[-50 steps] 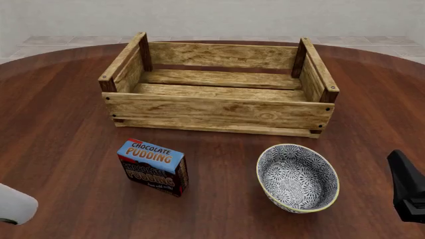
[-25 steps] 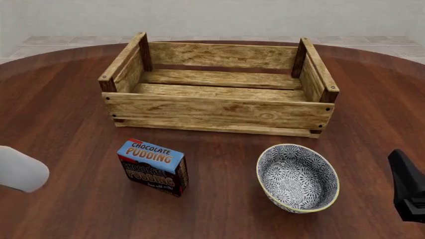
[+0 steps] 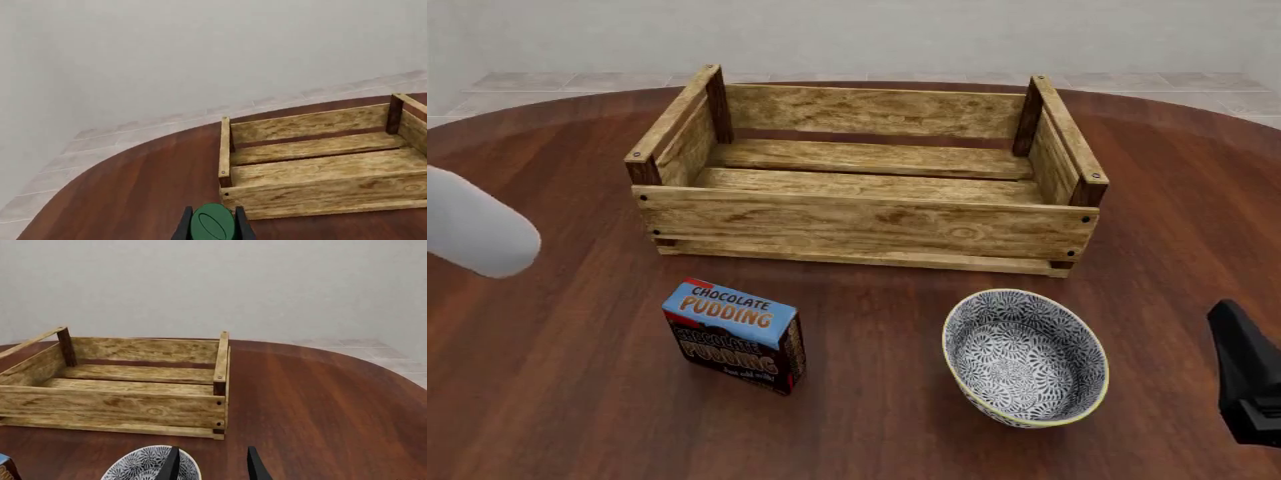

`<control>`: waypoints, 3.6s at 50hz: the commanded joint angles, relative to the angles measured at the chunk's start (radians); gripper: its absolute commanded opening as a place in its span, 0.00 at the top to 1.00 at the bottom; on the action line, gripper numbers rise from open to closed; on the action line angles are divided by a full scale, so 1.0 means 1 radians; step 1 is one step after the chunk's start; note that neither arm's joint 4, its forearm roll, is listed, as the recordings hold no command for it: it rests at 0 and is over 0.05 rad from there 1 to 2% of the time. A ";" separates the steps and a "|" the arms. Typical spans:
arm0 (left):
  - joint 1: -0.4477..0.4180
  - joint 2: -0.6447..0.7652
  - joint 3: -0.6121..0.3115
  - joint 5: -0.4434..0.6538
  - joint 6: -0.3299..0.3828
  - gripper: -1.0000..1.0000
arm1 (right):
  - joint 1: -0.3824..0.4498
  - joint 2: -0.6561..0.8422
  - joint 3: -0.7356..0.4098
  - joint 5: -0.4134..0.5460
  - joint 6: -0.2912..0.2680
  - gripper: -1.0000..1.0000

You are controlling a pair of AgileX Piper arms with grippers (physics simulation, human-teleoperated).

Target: Pick up the salad dressing and put it in the tray.

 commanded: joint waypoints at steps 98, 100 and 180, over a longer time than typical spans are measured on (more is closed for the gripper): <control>-0.274 1.272 -0.868 -0.247 0.002 1.00 | -0.012 -0.003 0.003 -0.016 0.019 0.00; -0.276 1.281 -0.876 -0.244 0.000 1.00 | -0.013 -0.003 0.004 -0.016 0.019 0.00; -0.288 1.607 -0.950 -0.322 -0.033 1.00 | -0.020 -0.003 0.004 -0.014 0.024 0.00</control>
